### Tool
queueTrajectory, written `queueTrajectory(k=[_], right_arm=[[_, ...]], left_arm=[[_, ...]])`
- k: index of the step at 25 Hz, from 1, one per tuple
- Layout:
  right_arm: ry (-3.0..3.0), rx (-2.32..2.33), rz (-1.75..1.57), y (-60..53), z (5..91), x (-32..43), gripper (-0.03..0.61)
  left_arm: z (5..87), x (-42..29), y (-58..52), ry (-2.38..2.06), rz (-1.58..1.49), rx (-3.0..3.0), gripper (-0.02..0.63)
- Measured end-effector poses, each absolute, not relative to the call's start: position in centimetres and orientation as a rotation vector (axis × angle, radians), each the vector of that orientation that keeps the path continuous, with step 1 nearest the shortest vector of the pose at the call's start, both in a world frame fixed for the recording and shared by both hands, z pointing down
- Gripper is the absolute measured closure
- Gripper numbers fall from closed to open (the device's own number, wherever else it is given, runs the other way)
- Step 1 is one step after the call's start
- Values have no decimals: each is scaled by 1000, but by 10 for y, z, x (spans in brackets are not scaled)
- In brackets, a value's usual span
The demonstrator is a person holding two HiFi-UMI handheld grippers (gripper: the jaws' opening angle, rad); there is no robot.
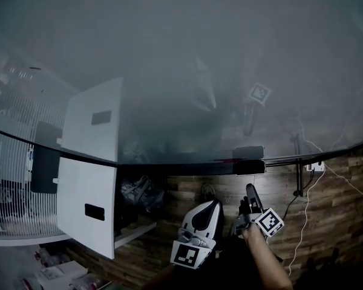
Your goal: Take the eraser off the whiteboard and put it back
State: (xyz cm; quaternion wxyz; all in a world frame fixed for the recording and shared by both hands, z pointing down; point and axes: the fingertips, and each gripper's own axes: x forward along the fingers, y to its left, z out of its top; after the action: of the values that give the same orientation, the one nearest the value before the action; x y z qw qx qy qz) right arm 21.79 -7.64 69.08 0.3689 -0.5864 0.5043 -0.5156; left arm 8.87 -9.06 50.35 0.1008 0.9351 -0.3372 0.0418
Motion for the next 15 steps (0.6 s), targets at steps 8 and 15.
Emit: queueTrajectory(k=[8, 15], right_arm=[[1258, -1485, -1352, -92, 703, 224, 419], [1209, -1464, -1405, -106, 714, 223, 405]], left_arm=[[513, 84, -90, -973, 166, 2757, 606], [518, 88, -96, -934, 152, 2736, 606]])
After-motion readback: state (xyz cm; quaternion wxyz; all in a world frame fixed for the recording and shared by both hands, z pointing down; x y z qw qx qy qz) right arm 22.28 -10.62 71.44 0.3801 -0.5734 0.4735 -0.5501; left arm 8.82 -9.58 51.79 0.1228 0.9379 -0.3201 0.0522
